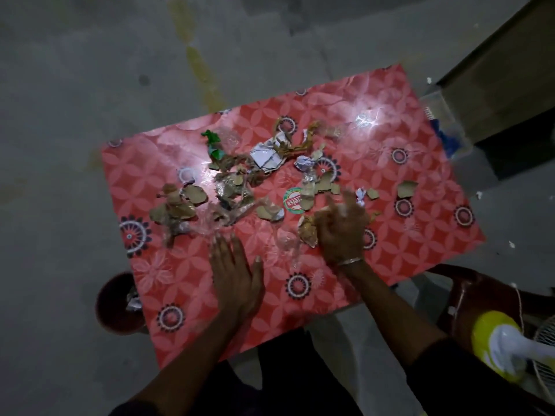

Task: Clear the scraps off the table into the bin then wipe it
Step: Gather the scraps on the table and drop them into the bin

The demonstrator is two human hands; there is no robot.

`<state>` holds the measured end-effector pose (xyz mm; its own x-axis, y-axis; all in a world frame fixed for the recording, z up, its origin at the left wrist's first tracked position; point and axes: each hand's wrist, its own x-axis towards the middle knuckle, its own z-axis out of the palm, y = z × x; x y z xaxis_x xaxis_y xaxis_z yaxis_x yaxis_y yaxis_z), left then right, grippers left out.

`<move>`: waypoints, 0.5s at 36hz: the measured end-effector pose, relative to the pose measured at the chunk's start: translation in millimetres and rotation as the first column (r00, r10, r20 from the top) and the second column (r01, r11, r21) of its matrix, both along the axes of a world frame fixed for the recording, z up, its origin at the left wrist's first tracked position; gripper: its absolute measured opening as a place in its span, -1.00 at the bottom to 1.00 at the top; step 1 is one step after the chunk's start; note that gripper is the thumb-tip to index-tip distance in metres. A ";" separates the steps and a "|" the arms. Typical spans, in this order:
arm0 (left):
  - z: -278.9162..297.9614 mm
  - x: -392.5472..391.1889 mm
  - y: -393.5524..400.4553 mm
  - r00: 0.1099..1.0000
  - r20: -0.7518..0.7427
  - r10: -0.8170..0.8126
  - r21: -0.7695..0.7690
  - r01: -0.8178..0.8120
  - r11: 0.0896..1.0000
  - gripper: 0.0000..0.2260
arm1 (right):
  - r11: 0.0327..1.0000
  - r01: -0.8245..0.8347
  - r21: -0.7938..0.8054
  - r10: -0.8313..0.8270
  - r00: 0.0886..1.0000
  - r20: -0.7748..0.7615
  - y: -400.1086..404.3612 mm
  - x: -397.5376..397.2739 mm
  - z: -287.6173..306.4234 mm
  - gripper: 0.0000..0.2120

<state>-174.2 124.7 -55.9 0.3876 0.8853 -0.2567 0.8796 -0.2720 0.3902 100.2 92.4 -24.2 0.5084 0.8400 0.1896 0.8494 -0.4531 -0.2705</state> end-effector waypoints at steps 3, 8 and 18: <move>-0.5 23.2 4.5 1.000 0.017 0.000 -0.001 0.000 1.000 -0.25 | 0.907 0.413 -0.077 -0.419 0.904 -0.088 -2.6 60.8 -2.3 -0.40; 0.9 48.2 15.7 1.000 -0.019 0.001 -0.025 -0.002 1.000 -0.22 | 0.712 0.684 -0.162 -0.702 0.691 -0.168 -8.6 145.5 -22.7 -0.19; -11.4 63.6 12.9 1.000 -0.026 0.006 -0.021 -0.006 1.000 -0.25 | 0.890 0.276 -0.362 -0.428 0.778 -0.460 2.1 112.2 -23.7 -0.40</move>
<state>-110.6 137.6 -67.3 0.3754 0.8818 -0.2855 0.8910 -0.2585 0.3731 212.3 94.4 -47.8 0.7342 0.5599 -0.3840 0.3835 -0.8088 -0.4458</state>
